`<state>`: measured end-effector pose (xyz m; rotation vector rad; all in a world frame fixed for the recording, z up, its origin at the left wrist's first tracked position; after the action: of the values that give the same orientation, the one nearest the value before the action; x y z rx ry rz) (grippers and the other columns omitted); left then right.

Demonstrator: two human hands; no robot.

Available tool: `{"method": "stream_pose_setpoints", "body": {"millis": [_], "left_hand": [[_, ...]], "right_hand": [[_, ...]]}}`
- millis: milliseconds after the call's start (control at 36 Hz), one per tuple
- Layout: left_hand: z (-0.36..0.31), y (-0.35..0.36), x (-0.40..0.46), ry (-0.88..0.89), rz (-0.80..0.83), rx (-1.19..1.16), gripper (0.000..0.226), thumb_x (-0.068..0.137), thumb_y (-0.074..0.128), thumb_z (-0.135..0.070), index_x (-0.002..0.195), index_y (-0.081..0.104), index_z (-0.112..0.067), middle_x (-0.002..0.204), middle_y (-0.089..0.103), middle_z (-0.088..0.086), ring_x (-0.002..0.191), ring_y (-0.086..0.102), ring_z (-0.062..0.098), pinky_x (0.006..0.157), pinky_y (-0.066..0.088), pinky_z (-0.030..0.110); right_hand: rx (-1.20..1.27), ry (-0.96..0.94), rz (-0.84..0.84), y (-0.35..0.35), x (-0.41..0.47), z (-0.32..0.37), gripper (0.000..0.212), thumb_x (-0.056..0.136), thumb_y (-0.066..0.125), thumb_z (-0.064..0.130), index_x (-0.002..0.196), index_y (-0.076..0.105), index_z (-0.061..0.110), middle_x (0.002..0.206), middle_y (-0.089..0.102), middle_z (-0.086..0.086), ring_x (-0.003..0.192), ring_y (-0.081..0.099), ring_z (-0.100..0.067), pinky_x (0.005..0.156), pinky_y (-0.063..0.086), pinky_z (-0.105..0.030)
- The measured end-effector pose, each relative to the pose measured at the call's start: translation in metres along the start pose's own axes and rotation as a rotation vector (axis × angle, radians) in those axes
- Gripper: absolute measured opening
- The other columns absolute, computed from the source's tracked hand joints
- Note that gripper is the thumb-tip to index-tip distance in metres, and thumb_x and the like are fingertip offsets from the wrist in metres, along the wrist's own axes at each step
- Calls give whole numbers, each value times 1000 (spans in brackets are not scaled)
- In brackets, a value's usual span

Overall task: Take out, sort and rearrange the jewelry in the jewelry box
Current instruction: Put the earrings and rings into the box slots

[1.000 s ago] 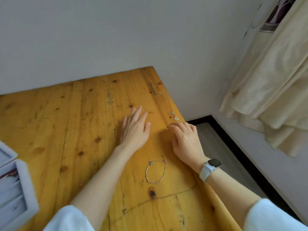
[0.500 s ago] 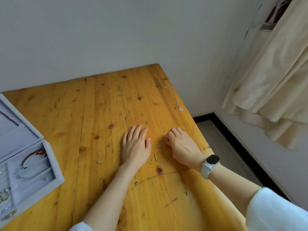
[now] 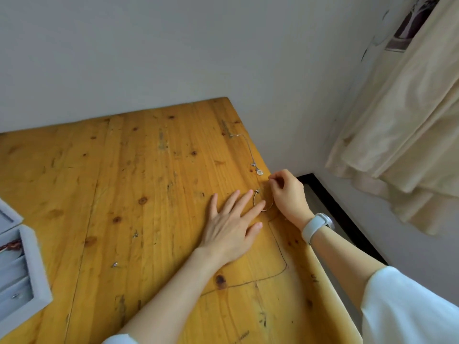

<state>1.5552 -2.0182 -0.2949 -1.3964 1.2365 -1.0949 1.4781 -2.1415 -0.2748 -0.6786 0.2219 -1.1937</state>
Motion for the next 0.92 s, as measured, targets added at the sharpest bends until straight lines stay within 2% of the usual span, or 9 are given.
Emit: {"method": "stream_pose_setpoints", "body": {"millis": [167, 333, 500, 556, 639, 722, 806, 917], "left_hand": [[9, -2, 11, -49, 4, -3, 55, 90, 7, -53, 142, 20, -43, 156, 5, -9, 143, -4, 12, 112, -7, 51], [23, -1, 23, -124, 20, 21, 51, 97, 15, -50, 145, 7, -39, 157, -1, -6, 143, -7, 15, 114, -7, 49], [31, -3, 32, -163, 8, 8, 53, 97, 16, -50, 146, 3, -36, 157, -4, -1, 143, -7, 16, 113, -7, 46], [32, -6, 31, -159, -29, -15, 54, 96, 16, -50, 146, 1, -36, 157, -5, -2, 143, -6, 16, 114, -4, 46], [25, -10, 24, -93, -78, -8, 61, 88, 2, -55, 146, 0, -35, 156, -6, -9, 143, -7, 14, 115, -1, 49], [14, -7, 18, -1, -58, 34, 68, 85, -3, -54, 147, 9, -30, 155, -2, -14, 142, -11, 12, 114, -1, 51], [15, -5, 18, -19, -38, 43, 73, 83, -7, -55, 147, 13, -27, 154, 2, -17, 142, -13, 12, 114, -5, 51], [22, -5, 18, -91, -44, 28, 77, 80, -11, -55, 147, 14, -28, 154, 6, -19, 143, -10, 12, 115, -4, 49]], "right_hand": [[25, 9, -21, -3, 4, -7, 14, 91, 48, 6, 99, 59, 6, 97, 56, 0, 87, 50, -10, 76, 38, -18], [-36, -6, -55, -5, 9, -12, 16, 91, 47, 5, 99, 61, 5, 98, 59, -7, 85, 50, -12, 76, 39, -20], [-48, -19, -45, -4, 8, -12, 17, 92, 47, 7, 102, 61, 6, 100, 59, -8, 90, 54, -17, 77, 41, -21], [-92, -69, -59, -6, 4, -7, 22, 93, 45, 6, 106, 62, 6, 104, 58, -8, 94, 55, -19, 78, 39, -21], [-218, -224, -75, -10, -9, 6, 32, 87, 43, 1, 114, 61, 9, 114, 59, -7, 107, 52, -22, 82, 41, -25], [-342, -356, 0, -3, -22, 13, 46, 81, 35, 13, 121, 58, 12, 124, 59, -3, 119, 50, -23, 88, 45, -34], [-470, -368, 147, 11, -28, 8, 58, 83, 21, 28, 134, 45, 16, 142, 43, 2, 137, 31, -17, 102, 33, -32], [-509, -329, 273, 18, -29, 2, 53, 90, 24, 25, 143, 28, 19, 152, 23, 5, 143, 10, -11, 113, 16, -28]]}}
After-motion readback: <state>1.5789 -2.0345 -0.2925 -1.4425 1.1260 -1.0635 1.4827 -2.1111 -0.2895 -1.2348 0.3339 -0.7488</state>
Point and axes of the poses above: each hand's wrist, its own x-axis towards the middle knuckle, its own y-axis out of the palm, z = x × y, the point moved 9 cm from there along x, towards the middle knuckle
